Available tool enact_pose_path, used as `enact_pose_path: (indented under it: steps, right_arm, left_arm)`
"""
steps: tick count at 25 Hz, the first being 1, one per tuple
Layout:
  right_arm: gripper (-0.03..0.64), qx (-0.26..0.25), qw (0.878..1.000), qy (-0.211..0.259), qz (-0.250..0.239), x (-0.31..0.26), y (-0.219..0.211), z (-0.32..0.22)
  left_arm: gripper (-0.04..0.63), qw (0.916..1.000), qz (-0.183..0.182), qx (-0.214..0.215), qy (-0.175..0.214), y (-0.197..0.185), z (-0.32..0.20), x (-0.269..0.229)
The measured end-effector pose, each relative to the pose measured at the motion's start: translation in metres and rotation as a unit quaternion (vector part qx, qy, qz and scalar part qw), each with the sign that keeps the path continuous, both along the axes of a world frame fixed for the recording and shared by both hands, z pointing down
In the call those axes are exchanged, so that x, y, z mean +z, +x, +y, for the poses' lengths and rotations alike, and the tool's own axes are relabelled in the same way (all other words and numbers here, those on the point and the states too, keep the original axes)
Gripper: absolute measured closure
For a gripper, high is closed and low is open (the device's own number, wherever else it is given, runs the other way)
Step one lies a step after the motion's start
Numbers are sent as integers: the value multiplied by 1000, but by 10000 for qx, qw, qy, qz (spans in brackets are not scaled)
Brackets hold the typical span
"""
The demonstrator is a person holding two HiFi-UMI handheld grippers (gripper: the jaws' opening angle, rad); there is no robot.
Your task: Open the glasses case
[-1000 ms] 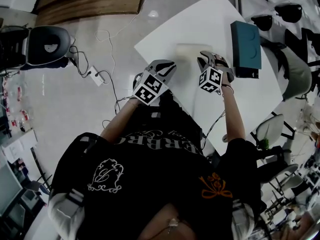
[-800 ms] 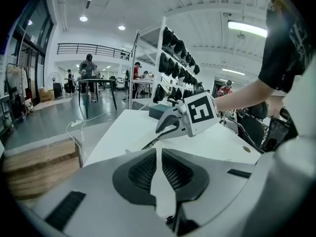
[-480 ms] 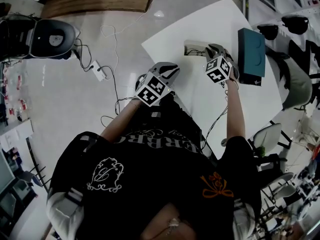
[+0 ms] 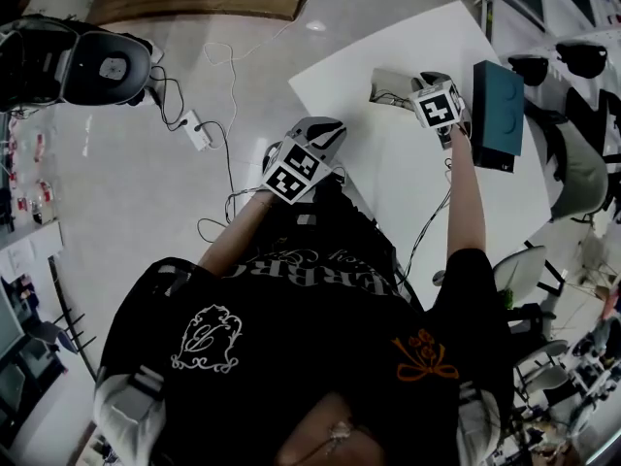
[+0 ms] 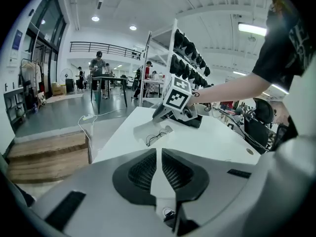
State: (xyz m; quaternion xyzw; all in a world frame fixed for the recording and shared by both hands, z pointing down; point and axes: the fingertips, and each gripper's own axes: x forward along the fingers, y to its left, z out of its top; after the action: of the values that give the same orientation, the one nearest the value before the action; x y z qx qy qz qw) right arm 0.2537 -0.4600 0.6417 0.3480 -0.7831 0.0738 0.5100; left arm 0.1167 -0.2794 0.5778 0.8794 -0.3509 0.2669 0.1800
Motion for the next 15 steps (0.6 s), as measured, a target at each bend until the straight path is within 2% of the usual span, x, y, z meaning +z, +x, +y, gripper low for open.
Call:
enact_pose_path:
  steps: [6,11,15]
  right_arm:
    - [551,849,9950,-220,-485,2,10,-23]
    - [551,1126,9906,-11,-784,2,12,-23]
    - [536,1485,9823,7,-1143,0,14,-24]
  left_arm:
    - [566,9999,84,-65,58,-9,3,-9]
    - [566,9999,108,-65,85,-19,4,-11]
    - [566,9999,101,-40,123,-23,3,-13]
